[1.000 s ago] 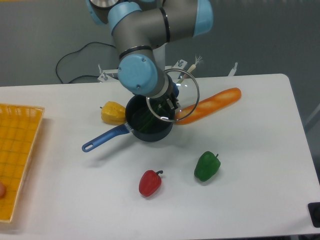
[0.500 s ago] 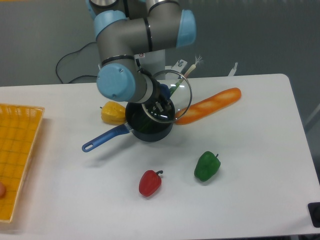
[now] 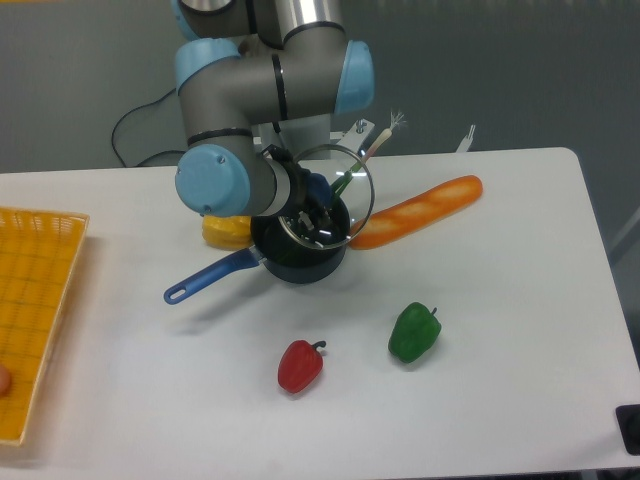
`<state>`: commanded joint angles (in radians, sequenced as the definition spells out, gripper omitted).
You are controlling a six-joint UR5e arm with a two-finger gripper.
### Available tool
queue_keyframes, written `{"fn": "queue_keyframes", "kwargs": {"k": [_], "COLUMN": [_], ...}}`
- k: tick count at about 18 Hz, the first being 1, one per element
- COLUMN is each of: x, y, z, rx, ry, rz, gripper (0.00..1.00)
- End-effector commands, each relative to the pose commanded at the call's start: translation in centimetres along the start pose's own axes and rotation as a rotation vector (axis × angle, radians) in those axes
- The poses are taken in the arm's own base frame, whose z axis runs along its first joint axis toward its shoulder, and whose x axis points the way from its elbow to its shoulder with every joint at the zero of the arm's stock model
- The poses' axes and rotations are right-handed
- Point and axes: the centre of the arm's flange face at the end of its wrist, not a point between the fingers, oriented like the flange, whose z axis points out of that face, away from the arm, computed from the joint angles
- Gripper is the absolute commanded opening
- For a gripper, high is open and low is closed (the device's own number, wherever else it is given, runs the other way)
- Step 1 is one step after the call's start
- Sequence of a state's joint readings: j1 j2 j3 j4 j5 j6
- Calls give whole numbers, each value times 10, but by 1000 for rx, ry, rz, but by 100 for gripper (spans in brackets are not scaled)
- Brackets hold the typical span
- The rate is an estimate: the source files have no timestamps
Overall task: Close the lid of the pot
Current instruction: 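Lower the glass lid onto the saucepan rim and settle it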
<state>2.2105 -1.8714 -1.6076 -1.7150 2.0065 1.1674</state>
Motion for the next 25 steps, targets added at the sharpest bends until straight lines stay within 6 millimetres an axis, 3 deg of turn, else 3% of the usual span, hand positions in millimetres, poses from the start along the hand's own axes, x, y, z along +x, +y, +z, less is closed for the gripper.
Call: {"fn": "queue_keyframes", "kwargs": {"k": [14,25], "x": [12,14], "y": [-22,-26], "z": [-2,6], "rx": [-19,-25], "ry": [-16,-4], "rz": [32,34], "gripper": [40,41]}}
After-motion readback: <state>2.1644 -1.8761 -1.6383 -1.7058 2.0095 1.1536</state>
